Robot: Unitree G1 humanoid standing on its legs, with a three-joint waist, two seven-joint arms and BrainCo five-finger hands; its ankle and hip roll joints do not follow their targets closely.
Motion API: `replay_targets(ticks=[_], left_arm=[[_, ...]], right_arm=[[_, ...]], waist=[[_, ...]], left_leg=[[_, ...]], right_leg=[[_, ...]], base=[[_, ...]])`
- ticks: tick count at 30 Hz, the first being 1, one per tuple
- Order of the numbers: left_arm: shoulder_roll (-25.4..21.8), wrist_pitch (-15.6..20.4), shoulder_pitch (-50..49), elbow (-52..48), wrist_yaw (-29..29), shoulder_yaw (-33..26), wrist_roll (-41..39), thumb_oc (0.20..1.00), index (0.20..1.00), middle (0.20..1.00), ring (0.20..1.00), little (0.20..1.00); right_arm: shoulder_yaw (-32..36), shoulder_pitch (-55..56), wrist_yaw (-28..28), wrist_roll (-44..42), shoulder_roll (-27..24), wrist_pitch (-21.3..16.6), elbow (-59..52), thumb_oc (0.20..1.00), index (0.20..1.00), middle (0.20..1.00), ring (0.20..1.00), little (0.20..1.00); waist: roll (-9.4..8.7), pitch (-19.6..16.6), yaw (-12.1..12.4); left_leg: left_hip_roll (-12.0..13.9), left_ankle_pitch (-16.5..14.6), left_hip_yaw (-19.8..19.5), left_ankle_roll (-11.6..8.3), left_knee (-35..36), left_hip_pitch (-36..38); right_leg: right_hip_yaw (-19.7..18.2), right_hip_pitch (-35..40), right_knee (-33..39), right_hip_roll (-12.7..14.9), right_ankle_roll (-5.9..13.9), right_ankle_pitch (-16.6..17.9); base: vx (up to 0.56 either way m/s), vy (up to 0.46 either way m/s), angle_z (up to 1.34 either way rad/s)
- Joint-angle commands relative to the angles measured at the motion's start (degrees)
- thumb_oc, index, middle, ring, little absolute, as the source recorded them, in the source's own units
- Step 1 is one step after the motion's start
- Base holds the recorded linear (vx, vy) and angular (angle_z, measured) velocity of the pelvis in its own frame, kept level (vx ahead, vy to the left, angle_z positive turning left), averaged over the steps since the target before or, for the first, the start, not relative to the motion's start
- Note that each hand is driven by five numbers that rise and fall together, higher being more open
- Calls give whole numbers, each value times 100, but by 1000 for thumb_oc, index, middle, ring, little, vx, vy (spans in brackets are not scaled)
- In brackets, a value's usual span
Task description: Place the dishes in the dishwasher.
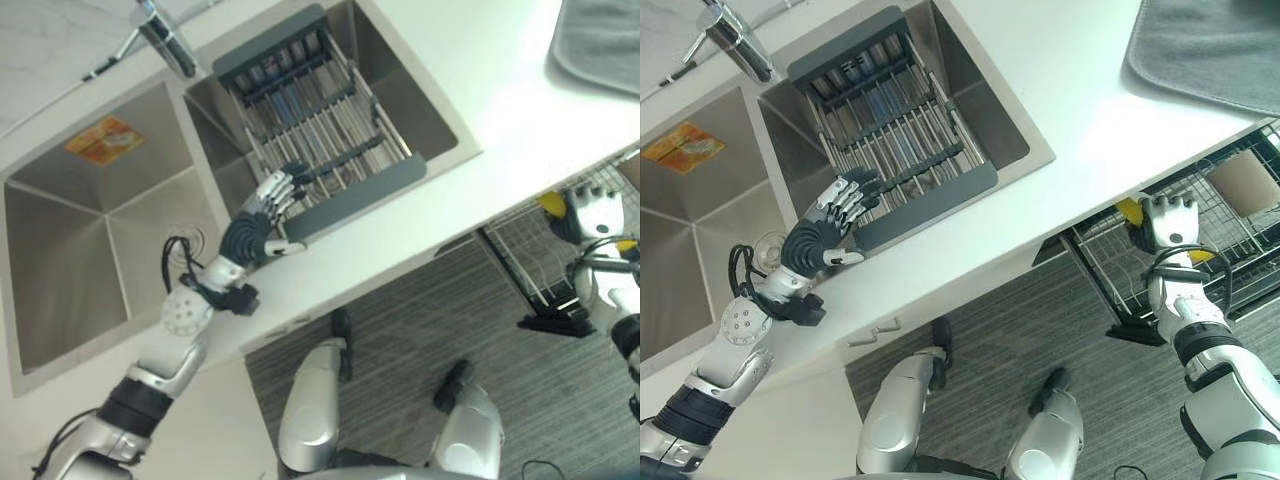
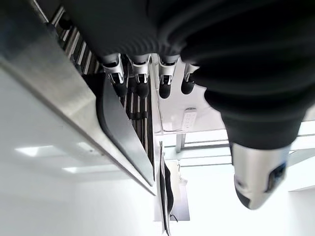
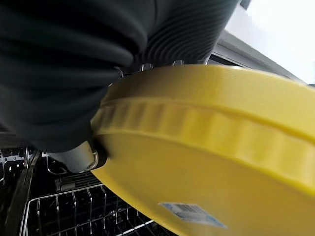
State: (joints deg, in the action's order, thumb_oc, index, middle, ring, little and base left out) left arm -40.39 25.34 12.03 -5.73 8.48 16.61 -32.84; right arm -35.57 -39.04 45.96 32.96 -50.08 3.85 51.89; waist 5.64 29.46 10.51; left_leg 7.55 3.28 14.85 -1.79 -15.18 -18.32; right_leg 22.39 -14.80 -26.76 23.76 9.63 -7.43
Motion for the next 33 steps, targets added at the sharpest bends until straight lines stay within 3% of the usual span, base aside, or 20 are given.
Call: replay_targets(ticks=[1, 9, 16, 25, 28, 33], left_arm=[[-35, 167, 9, -170, -140, 185, -201, 1000, 1000, 1000, 1000, 1000], [-36, 316, 69, -143, -248, 287, -161, 1000, 1000, 1000, 1000, 1000], [-78, 389, 103, -222, -352, 379, -200, 1000, 1000, 1000, 1000, 1000], [-239, 538, 94, -265, -281, 376, -422, 1000, 1000, 1000, 1000, 1000], [-285, 649, 140, -289, -357, 448, -416, 1000, 1000, 1000, 1000, 1000], [-158, 565, 194, -372, -440, 477, -277, 1000, 1000, 1000, 1000, 1000]], right_arm=[[1, -1107, 946, 93, -283, 26, -106, 200, 200, 200, 200, 200], [-148, -1433, 1688, 19, -230, 270, 108, 200, 200, 200, 200, 200], [-78, -1851, 2639, -64, -252, 891, 456, 200, 200, 200, 200, 200], [-284, -2288, 2823, -171, -404, 1079, 876, 200, 200, 200, 200, 200], [-389, -2503, 2817, -316, -298, 1301, 1193, 200, 200, 200, 200, 200], [-395, -2612, 2780, -405, -210, 1458, 1362, 200, 200, 200, 200, 200]], waist=[[-59, -68, 284], [25, 33, 328], [120, 33, 377], [191, 33, 469], [235, 33, 513], [266, 33, 557]], left_leg=[[131, -1068, -406, -53, -907, 224], [122, -1170, -497, -10, -1203, -207], [108, -1172, -539, -10, -1257, -473], [109, -1051, -543, -48, -1139, -716], [124, -980, -573, -75, -1073, -847], [96, -908, -597, -99, -958, -939]], right_leg=[[3, -437, -332, 49, 10, 354], [-109, -840, -616, 29, -49, 252], [-176, -1111, -731, -9, -86, 196], [-157, -1335, -687, -30, -91, 219], [-139, -1449, -619, -71, -109, 241], [-95, -1537, -575, -64, -89, 254]], base=[[-59, 3, 1], [-32, 3, -1], [0, 0, 0], [-10, -15, 1], [-14, -31, 0], [-7, -7, 0]])
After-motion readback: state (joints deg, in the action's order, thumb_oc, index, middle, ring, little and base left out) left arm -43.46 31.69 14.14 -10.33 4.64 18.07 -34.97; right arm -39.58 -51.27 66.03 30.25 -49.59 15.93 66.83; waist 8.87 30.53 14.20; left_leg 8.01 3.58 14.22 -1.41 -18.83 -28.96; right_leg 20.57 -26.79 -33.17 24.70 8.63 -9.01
